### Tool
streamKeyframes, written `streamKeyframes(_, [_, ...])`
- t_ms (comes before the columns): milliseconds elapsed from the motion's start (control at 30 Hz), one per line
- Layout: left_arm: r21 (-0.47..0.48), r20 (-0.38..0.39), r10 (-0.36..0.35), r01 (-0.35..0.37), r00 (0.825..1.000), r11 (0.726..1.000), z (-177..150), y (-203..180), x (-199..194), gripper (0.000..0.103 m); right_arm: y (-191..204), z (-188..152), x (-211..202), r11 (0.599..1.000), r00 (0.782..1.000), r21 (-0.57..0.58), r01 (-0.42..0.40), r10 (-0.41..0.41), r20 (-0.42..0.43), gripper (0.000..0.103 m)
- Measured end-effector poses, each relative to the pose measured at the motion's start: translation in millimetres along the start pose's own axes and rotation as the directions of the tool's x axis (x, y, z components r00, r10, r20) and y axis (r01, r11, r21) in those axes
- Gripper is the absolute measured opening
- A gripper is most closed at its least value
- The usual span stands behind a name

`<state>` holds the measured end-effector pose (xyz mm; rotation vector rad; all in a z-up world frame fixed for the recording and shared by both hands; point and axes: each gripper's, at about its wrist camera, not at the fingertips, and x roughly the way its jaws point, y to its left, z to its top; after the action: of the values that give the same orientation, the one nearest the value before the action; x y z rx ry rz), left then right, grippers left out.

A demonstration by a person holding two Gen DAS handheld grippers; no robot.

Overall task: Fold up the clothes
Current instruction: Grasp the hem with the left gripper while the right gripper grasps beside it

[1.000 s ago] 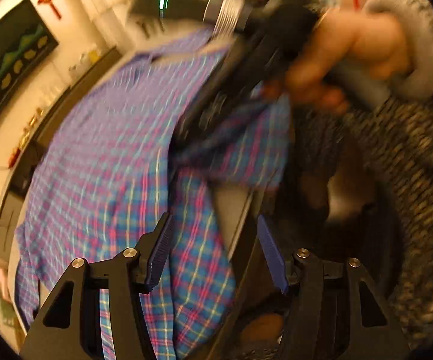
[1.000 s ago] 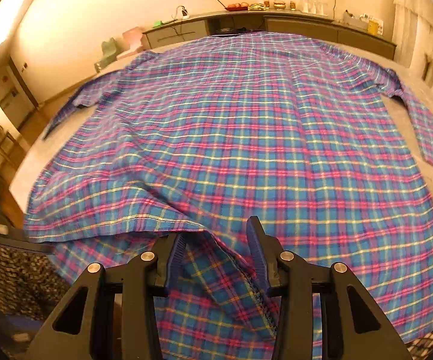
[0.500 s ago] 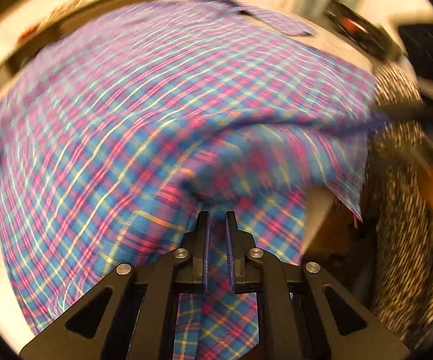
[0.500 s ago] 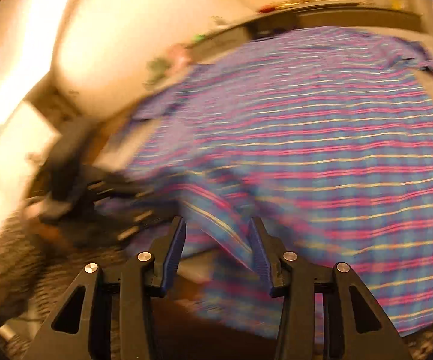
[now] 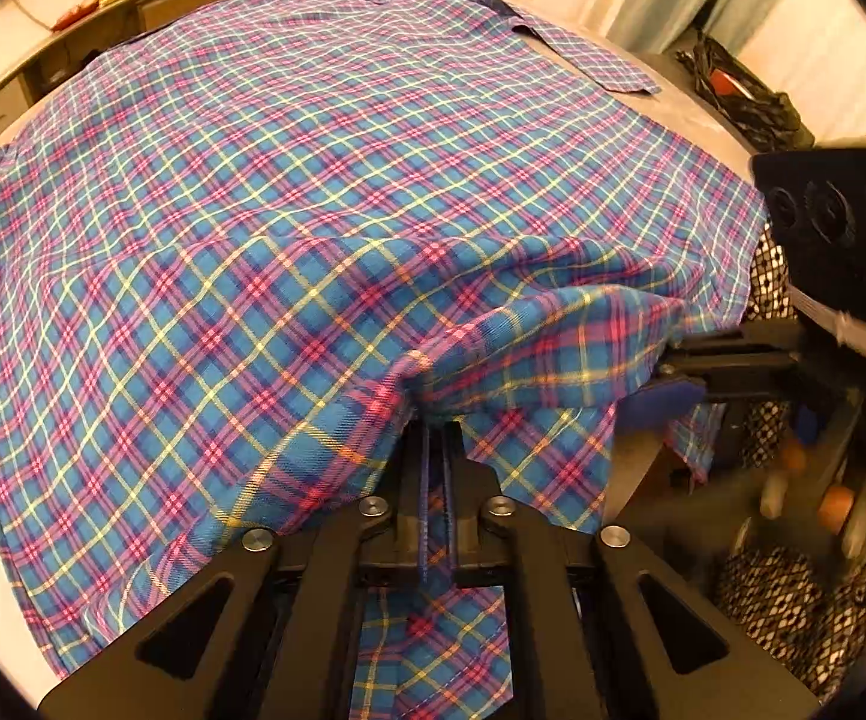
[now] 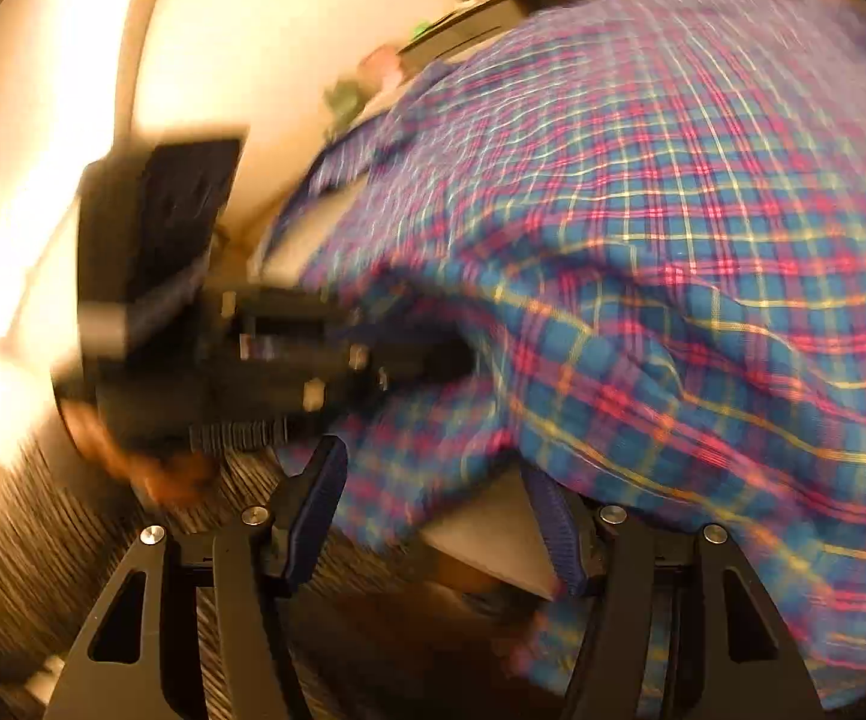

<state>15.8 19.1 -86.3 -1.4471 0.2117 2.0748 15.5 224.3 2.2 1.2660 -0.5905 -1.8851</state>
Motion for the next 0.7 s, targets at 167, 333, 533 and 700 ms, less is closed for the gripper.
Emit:
streamKeyframes(167, [0.038, 0.001, 0.036, -0.036, 0.999, 0.999, -0.2, -5.2, 0.9, 0.005, 16.3, 8.2, -72.4, 0.914, 0.895, -0.074, -0.399, 0.406, 0.183, 0.055])
streamKeyframes(333, [0.003, -0.003, 0.012, -0.012, 1.0, 1.0, 2.1, 0.2, 1.1, 0.005, 9.4, -13.1, -45.9, 0.974, 0.977, -0.076, -0.212, 0.213, 0.018, 0.059])
streamKeyframes(533, [-0.109, -0.006, -0.079, 0.078, 0.997, 0.991, 2.2, 18.6, 1.4, 0.005, 91.5, -74.4, 22.2, 0.685, 0.923, -0.657, 0.316, -0.383, 0.044, 0.07])
streamKeyframes(700, [-0.131, -0.012, -0.098, 0.095, 0.995, 0.987, 2.8, 20.8, 2.0, 0.005, 118.7, -138.6, 95.8, 0.044, 0.705, -0.849, 0.527, -0.58, 0.408, 0.072])
